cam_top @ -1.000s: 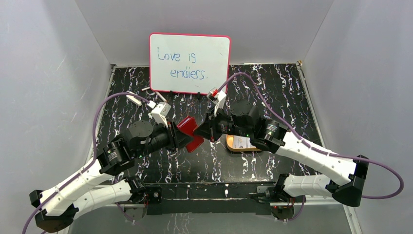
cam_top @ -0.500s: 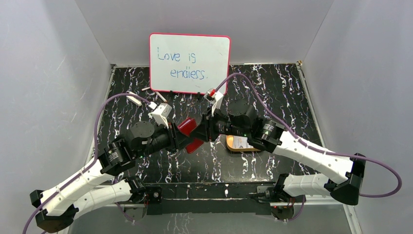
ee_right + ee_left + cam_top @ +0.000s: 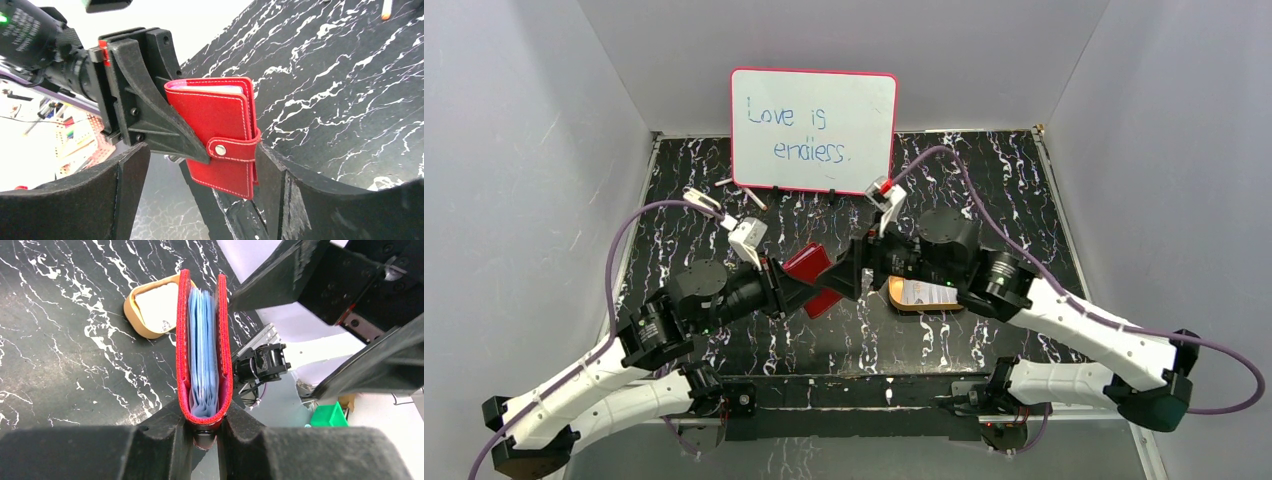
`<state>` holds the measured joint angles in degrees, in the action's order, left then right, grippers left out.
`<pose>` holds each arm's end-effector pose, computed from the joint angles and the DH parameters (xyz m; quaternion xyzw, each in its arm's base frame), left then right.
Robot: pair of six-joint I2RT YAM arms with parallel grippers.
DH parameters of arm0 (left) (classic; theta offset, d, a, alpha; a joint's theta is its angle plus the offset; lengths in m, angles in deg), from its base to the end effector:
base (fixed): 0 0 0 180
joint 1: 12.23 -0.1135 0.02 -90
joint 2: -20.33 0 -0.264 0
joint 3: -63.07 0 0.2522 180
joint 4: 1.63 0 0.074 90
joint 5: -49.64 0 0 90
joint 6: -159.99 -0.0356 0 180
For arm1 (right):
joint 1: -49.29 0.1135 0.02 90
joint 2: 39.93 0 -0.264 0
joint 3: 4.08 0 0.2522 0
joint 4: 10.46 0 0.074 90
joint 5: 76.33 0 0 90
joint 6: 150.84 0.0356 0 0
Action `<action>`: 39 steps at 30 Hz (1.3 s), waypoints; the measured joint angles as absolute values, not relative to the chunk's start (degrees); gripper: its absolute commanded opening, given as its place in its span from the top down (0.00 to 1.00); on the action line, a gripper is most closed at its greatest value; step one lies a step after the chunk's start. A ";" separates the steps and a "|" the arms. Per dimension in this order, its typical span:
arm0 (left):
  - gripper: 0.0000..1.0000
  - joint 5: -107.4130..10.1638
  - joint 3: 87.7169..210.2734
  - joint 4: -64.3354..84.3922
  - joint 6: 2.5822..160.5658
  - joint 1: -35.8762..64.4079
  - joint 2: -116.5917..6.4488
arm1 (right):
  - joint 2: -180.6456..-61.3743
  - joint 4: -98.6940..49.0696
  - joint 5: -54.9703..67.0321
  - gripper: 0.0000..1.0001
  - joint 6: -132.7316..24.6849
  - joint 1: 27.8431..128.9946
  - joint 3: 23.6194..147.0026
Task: Put the credit cards into the card holder
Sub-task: Close the card holder at the center of the board, then place the card holder at the center of the board.
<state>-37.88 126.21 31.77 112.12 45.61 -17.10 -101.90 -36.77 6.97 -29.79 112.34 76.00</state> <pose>0.0791 -0.1229 0.3687 0.0888 0.7476 -0.4934 0.4355 0.1068 0.2193 0.4093 -0.2448 0.7148 0.5085 0.4130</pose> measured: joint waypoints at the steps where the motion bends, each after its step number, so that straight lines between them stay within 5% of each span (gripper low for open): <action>1: 1.00 -37.88 125.86 31.42 112.21 45.63 -16.53 | -100.79 -37.47 7.69 0.13 -29.86 112.32 76.00; 12: 1.00 -38.69 116.62 26.39 112.58 45.65 -18.43 | -91.46 -41.14 18.34 0.15 -31.08 112.32 71.94; 25: 0.99 -60.35 103.81 10.96 114.64 32.30 -48.98 | -91.50 -45.65 24.37 0.15 -30.10 112.29 61.42; 32: 0.54 -64.68 105.34 4.86 115.03 30.22 -58.14 | -90.32 -45.65 25.35 0.15 -29.29 112.29 60.37; 38: 0.30 -58.65 107.46 12.78 114.48 29.96 -54.73 | -88.86 -46.89 27.06 0.14 -29.27 112.29 60.37; 39: 0.15 -56.44 108.00 15.25 114.44 29.94 -52.92 | -88.68 -47.20 27.39 0.14 -29.27 112.29 60.37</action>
